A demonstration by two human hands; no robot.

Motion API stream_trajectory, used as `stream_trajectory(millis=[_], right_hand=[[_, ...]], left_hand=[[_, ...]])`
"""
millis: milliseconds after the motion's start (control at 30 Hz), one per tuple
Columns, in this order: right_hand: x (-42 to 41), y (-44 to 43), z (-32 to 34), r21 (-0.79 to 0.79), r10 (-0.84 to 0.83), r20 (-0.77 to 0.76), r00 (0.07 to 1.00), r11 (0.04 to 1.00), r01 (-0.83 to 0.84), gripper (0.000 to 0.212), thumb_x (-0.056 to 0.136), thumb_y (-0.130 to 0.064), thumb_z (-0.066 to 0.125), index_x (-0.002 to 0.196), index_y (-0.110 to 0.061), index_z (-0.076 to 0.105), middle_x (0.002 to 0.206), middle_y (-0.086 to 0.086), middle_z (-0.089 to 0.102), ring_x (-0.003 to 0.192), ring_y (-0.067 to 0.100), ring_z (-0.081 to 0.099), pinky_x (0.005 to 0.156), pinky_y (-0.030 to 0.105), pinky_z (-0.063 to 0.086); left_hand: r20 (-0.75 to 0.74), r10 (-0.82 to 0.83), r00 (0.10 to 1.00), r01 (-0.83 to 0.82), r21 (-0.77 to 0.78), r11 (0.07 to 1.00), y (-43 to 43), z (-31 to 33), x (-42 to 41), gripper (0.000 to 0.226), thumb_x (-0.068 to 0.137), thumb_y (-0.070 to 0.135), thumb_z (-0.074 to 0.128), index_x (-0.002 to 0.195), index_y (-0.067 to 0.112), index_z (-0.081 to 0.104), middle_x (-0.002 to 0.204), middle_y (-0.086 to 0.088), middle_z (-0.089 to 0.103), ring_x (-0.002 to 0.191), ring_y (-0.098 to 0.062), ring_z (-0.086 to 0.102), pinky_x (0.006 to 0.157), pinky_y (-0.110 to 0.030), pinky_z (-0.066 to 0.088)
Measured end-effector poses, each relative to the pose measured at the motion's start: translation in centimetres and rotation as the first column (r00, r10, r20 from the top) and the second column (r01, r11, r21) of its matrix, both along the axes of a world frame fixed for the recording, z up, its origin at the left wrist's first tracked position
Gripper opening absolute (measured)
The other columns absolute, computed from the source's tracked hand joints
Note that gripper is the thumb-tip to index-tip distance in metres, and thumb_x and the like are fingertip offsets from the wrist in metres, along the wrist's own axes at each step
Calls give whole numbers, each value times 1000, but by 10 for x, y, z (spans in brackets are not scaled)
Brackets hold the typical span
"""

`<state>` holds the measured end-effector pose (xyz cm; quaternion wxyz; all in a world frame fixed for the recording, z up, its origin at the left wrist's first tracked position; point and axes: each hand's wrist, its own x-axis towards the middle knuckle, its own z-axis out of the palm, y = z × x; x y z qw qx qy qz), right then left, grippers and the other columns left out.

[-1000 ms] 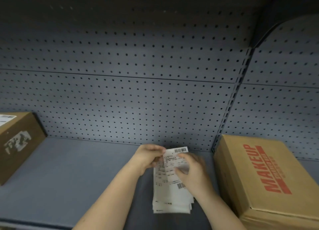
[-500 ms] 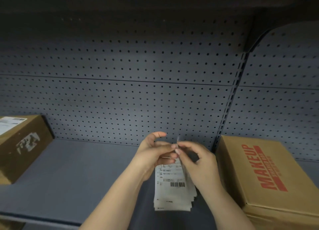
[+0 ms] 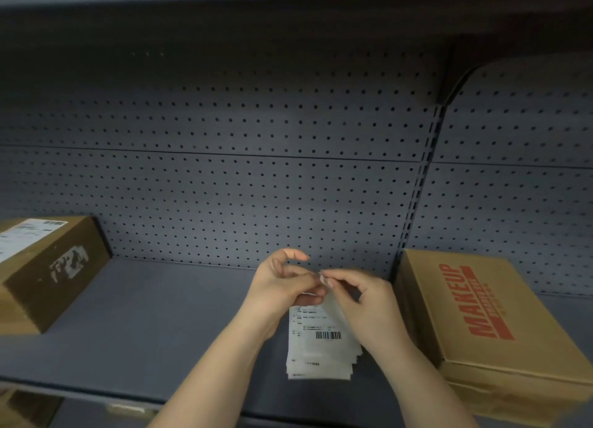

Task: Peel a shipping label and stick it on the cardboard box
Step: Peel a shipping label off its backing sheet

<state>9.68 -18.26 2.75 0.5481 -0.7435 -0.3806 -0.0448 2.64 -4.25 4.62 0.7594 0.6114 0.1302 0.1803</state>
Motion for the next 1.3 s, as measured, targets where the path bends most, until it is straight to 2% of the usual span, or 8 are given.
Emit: stream_trajectory(millis=[233,367,567,767,867,967,1100,1300], right_hand=[[-8,-4,8,97,77,-202,976,994,-59,20,78,-11,75,88,-29,74,85,-13,75,81,2,69,72,16,53],[-11,-10,13,168,112,-271,956,984,-67,13,80,-10,74,86,-20,77,82,-6,77,80,8,70,73,19,54],[-15,-19,19,163,97,-172,980,984,-69,13,82,-8,71,86,-20,77,81,-6,76,77,10,71,72,23,56],[-21,-22,23,125,38,-33,999,992,-33,20,82,-7,71,84,-26,74,82,-13,74,72,4,70,68,18,54],[-21,-27,29,173,92,-118,989,982,-71,19,80,-6,73,85,-24,75,83,-7,76,75,9,72,71,24,57],[-19,-32,33,175,148,-176,973,978,-117,19,80,-4,73,87,-22,75,85,-2,77,78,13,73,75,28,58],[-21,-33,34,145,129,-130,983,983,-110,17,82,-2,70,88,-17,75,85,-4,77,76,8,72,72,19,55],[-23,-33,37,157,64,-51,997,986,-55,24,83,-1,68,80,-25,73,85,-11,74,74,3,70,68,12,51]], left_hand=[[130,26,991,-40,103,994,-9,-2,-11,38,79,-20,58,96,10,41,70,-14,74,58,-22,66,55,-28,54],[226,22,974,-49,114,992,-16,-1,-15,40,81,-25,53,95,9,37,68,-14,71,58,-26,62,60,-33,55],[270,28,962,-73,156,985,-29,5,-22,41,83,-21,55,91,12,32,67,-15,71,60,-27,64,62,-33,56],[305,70,950,-120,151,981,-40,8,-21,38,72,-7,62,87,13,33,64,-12,70,60,-28,55,65,-44,46],[313,41,949,-98,168,981,-40,10,-23,40,81,-18,56,87,13,32,67,-12,72,65,-30,60,64,-38,53],[323,21,946,-84,184,979,-41,13,-26,41,83,-17,57,88,14,29,71,-14,74,66,-30,63,63,-34,54],[338,55,940,-116,162,980,-45,14,-26,48,67,5,71,86,15,28,68,-16,73,64,-32,60,63,-40,51],[345,79,935,-148,179,973,-49,12,-20,37,71,-5,62,82,17,34,67,-18,70,61,-27,57,64,-38,48]])
